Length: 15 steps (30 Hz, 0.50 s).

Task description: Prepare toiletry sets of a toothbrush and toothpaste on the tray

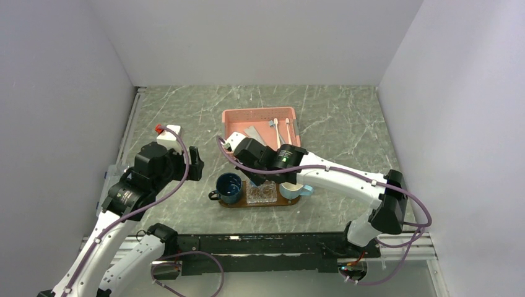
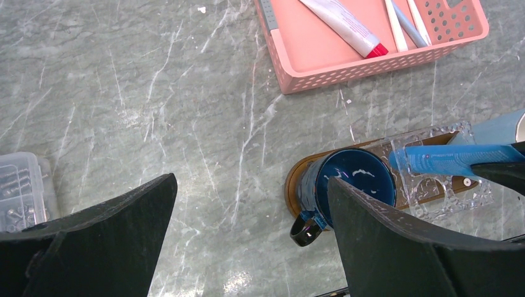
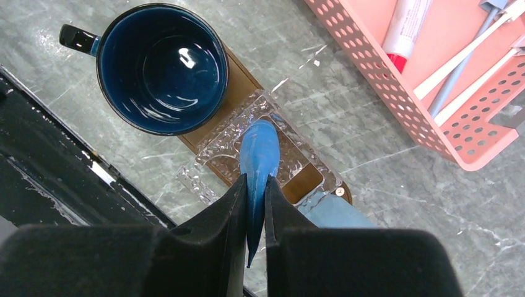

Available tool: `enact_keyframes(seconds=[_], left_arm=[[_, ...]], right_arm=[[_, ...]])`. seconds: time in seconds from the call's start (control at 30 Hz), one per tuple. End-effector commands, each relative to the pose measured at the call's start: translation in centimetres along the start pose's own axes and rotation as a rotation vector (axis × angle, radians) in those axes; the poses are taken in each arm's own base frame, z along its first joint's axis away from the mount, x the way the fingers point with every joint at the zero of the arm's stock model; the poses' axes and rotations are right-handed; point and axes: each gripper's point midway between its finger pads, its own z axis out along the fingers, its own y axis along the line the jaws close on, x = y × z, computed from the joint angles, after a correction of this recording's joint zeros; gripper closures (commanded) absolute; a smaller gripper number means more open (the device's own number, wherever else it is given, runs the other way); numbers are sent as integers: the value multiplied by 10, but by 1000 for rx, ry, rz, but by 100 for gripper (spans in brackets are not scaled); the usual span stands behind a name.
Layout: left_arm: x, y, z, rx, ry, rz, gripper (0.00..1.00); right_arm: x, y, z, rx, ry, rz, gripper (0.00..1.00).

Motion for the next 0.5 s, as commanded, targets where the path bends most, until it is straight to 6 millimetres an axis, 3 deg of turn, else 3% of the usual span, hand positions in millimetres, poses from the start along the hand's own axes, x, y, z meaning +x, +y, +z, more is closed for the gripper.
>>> enact_keyframes(seconds=[0.0,0.47], left_arm=[[-10,-2,-1,11,-44,6,2],[-9,-2,1,12,-37,8,2]], right_arm=[[-14,2,4,-27,-56,45,100],[-4,1,21,-34,-21,64,100]])
